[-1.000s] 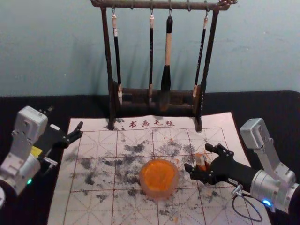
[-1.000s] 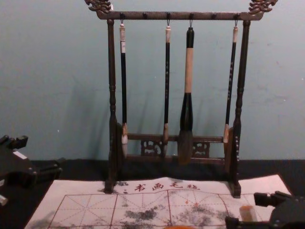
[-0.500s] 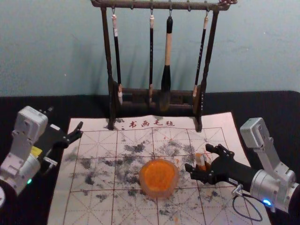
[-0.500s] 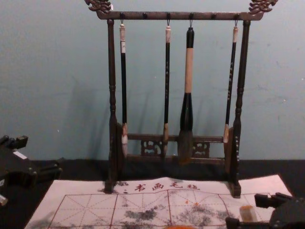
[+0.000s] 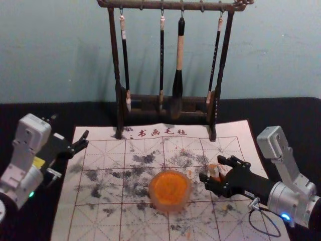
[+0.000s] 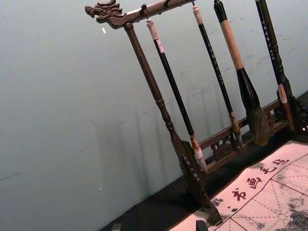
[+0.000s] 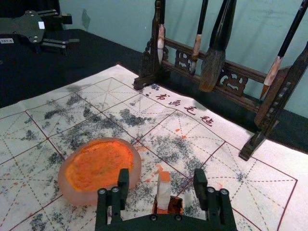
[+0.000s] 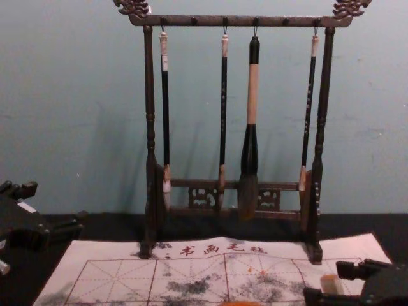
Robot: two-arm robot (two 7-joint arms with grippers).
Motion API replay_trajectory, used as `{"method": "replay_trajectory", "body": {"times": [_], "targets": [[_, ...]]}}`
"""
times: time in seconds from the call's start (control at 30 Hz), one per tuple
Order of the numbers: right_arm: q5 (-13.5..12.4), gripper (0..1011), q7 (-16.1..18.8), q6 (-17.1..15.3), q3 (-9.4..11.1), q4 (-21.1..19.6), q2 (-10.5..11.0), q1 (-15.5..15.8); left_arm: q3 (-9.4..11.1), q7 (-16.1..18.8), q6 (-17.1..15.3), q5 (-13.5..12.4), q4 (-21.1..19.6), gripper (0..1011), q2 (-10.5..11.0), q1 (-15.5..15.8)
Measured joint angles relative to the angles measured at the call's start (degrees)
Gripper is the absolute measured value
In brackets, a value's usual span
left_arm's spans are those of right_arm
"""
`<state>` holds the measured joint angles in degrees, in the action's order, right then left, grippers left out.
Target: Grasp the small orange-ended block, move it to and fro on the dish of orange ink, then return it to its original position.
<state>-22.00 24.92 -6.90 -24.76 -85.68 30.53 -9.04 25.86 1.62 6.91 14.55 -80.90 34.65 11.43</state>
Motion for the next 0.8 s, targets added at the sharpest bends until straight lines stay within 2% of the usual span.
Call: {"method": "replay_trajectory", "body": {"times": [0.13,0.17,0.23,0.33,0.43,0.5,0.57,0.6,0.67,0.7,0.8], "targets": [[0.0,706,0.0,0.0,0.0,0.0,0.0,0.0,0.0,0.0,0.0,0.0,0.0,1001,0.0,0.0],[0.0,706,0.0,0.0,0.0,0.0,0.0,0.0,0.0,0.0,0.0,0.0,0.0,1001,0.0,0.0],[0.0,605,0.0,0.0,0.0,0.0,0.0,0.0,0.0,0.0,0.0,0.0,0.0,1001,0.0,0.0],[0.0,544,0.0,0.1,0.0,0.0,0.0,0.0,0.0,0.0,0.0,0.0,0.0,1001,0.0,0.0],[0.0,399,0.0,0.1,0.0,0.0,0.0,0.0,0.0,0.0,0.0,0.0,0.0,1001,0.0,0.0],[0.0,386,0.0,0.1,0.0,0.0,0.0,0.0,0.0,0.0,0.0,0.0,0.0,1002,0.0,0.0],[0.0,279,0.0,0.1,0.0,0.0,0.0,0.0,0.0,0.0,0.0,0.0,0.0,1001,0.0,0.0],[0.0,279,0.0,0.1,0.0,0.0,0.0,0.0,0.0,0.0,0.0,0.0,0.0,1001,0.0,0.0],[0.0,222,0.0,0.1,0.0,0.0,0.0,0.0,0.0,0.0,0.0,0.0,0.0,1001,0.0,0.0],[0.0,162,0.0,0.1,0.0,0.0,0.0,0.0,0.0,0.0,0.0,0.0,0.0,1001,0.0,0.0],[0.0,109,0.0,0.1,0.0,0.0,0.0,0.0,0.0,0.0,0.0,0.0,0.0,1001,0.0,0.0]]}}
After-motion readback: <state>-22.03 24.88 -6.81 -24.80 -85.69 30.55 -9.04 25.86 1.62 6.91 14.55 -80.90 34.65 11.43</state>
